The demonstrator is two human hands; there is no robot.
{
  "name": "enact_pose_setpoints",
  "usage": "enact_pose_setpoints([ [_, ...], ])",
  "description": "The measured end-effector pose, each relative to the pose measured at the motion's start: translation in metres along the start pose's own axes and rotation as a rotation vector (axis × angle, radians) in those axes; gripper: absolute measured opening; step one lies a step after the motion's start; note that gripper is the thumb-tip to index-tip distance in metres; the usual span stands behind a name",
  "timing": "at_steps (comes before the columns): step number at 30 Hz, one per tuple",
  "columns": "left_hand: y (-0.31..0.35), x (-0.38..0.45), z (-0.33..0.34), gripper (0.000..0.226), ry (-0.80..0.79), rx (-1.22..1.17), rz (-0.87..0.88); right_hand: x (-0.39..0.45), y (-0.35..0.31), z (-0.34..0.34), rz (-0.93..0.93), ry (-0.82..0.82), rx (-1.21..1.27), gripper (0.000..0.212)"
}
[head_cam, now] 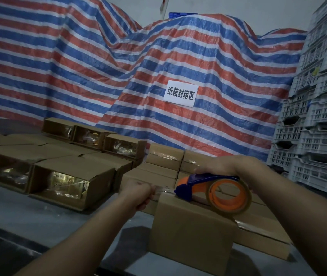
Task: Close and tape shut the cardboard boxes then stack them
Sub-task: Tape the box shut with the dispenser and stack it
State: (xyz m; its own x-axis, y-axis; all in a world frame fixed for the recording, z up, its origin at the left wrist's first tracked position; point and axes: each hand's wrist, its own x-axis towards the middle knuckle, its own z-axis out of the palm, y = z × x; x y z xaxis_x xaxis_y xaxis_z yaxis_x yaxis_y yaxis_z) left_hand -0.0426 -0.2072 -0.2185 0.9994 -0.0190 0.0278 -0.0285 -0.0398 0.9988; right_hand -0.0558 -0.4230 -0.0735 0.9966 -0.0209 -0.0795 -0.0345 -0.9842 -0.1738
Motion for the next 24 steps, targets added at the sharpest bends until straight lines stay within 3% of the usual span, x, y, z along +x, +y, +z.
enact_pose_setpoints([
  [13,-0.016,-0.001,0.023,0.018,0.114,0.043,0.018,-0.004,-0.003,0.002,-0.008,0.022,-0.056,0.036],
  [24,-0.013,0.000,0.021,0.038,0.080,0.195,-0.002,0.001,-0.003,0.003,-0.021,0.029,-0.080,0.034],
])
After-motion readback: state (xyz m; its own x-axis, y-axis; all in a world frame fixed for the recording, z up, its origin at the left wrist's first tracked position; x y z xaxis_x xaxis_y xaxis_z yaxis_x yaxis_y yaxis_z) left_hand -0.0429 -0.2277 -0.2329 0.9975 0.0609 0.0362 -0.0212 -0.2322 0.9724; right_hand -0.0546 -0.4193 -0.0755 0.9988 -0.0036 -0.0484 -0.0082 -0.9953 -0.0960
